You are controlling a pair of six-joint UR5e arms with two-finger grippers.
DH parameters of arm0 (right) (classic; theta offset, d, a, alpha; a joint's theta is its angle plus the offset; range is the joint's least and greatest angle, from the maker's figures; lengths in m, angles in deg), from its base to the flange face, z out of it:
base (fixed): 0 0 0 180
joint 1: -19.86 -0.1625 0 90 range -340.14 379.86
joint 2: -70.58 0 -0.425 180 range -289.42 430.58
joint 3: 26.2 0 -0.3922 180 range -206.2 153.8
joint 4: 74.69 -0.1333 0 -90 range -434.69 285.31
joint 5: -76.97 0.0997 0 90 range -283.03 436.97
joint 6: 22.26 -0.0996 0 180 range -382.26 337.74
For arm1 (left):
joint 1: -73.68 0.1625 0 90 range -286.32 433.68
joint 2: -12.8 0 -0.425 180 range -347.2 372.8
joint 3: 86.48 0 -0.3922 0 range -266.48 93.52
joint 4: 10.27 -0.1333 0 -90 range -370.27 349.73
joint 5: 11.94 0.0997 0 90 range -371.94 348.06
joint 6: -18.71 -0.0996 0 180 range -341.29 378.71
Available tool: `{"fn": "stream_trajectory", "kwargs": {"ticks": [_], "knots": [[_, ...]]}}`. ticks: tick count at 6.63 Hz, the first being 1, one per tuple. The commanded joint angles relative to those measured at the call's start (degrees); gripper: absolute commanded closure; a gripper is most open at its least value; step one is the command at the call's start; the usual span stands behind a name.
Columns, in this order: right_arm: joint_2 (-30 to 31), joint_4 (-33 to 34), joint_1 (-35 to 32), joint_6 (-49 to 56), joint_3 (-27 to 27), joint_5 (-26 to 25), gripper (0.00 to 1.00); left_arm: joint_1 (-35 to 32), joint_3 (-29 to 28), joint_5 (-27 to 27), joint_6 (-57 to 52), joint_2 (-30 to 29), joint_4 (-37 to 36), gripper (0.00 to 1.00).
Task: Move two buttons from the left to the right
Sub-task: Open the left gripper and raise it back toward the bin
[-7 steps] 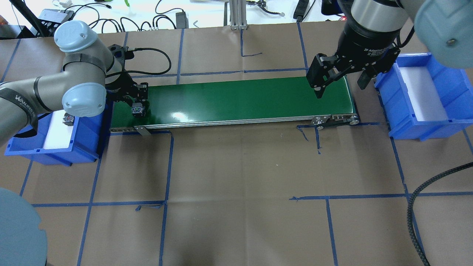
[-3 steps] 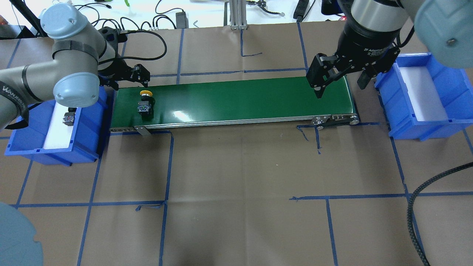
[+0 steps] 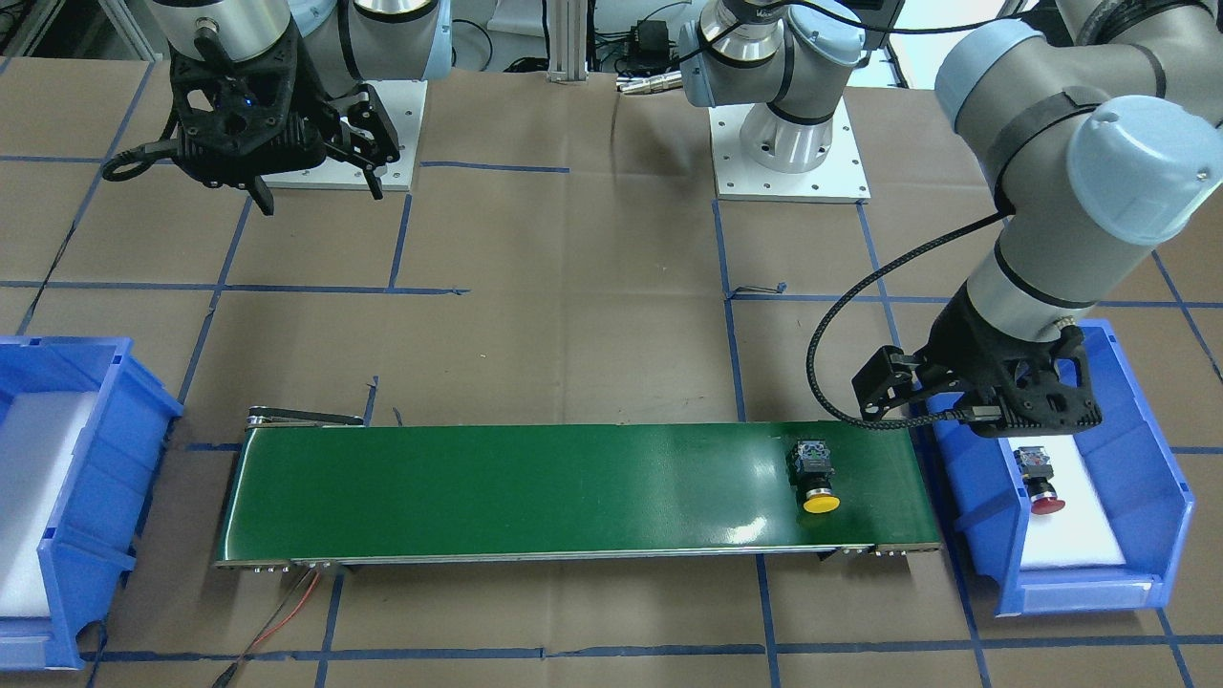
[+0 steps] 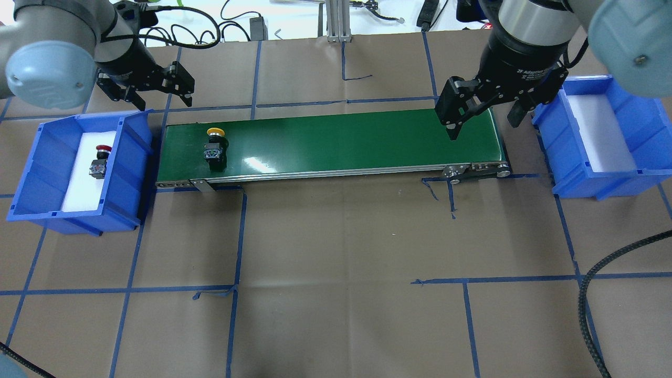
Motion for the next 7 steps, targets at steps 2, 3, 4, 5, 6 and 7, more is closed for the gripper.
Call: {"fn": "stream_trajectory", "kwargs": {"ticks": [2, 3, 4, 5, 6, 7], "knots": [[0.0, 0.0, 0.0, 0.0, 0.0, 0.0, 0.0, 3.0, -3.8, 1.5, -3.9, -0.6, 6.2, 0.0], [0.0, 0.0, 0.0, 0.0, 0.0, 0.0, 0.0, 5.4, -4.0, 1.5, -6.0, -0.7, 6.3, 0.0], [0.0, 0.0, 0.0, 0.0, 0.0, 0.0, 0.0, 8.0, -3.8, 1.5, -9.9, -0.7, 6.3, 0.0], [0.0, 0.0, 0.0, 0.0, 0.0, 0.0, 0.0, 11.7, -3.6, 1.5, -15.6, -1.2, 5.8, 0.0], [0.0, 0.0, 0.0, 0.0, 0.0, -0.1, 0.0, 16.1, -3.5, 1.5, -20.3, -2.1, 5.2, 0.0], [0.0, 0.0, 0.0, 0.0, 0.0, -0.1, 0.0, 19.3, -3.9, 1.5, -22.6, -3.3, 4.9, 0.0]]}}
